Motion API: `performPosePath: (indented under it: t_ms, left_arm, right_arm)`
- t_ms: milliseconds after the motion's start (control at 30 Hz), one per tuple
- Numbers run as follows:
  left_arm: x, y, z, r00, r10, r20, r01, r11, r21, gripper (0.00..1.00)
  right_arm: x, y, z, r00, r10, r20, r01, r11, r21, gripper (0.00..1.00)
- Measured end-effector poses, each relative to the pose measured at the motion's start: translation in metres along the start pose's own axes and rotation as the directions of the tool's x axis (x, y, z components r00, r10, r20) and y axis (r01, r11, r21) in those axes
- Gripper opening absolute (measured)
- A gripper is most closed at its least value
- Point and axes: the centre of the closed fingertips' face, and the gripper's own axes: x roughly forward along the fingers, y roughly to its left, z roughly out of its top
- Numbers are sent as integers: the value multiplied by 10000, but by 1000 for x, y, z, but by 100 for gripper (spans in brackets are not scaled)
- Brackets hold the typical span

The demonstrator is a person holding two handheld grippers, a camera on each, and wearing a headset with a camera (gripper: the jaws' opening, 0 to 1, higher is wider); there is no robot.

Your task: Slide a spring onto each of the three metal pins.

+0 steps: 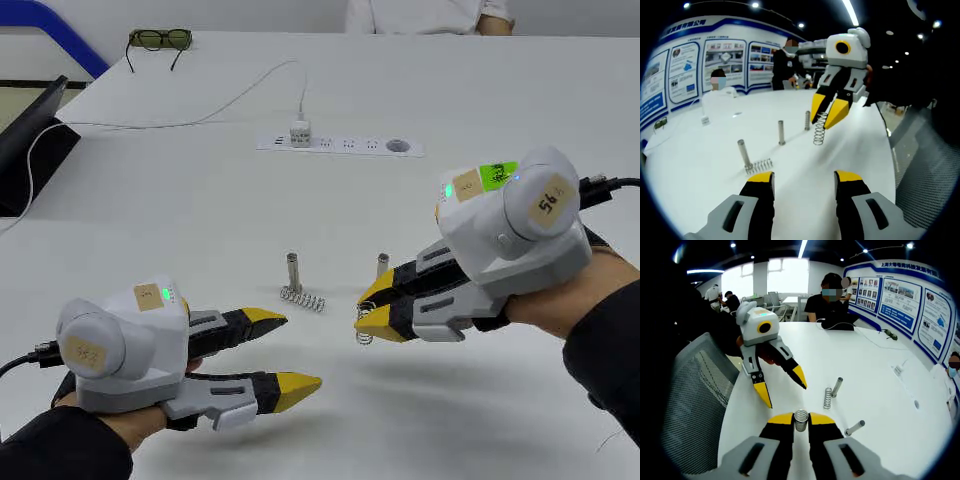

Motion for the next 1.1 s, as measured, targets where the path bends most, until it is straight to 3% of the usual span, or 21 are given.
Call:
performPosePath:
  t_ms: [533, 1100]
  left_arm:
    - [-2, 3, -1, 9998, 206, 14, -205, 9997, -147, 51]
    - [-4, 5, -1, 9997, 252, 19, -252, 9995, -181, 52]
  right_arm:
    - [-16, -33, -8, 9934, -1145, -63, 1146, 9918, 573, 12]
    - [-28, -71, -7, 9692, -2461, 55, 2436, 9622, 1218, 12]
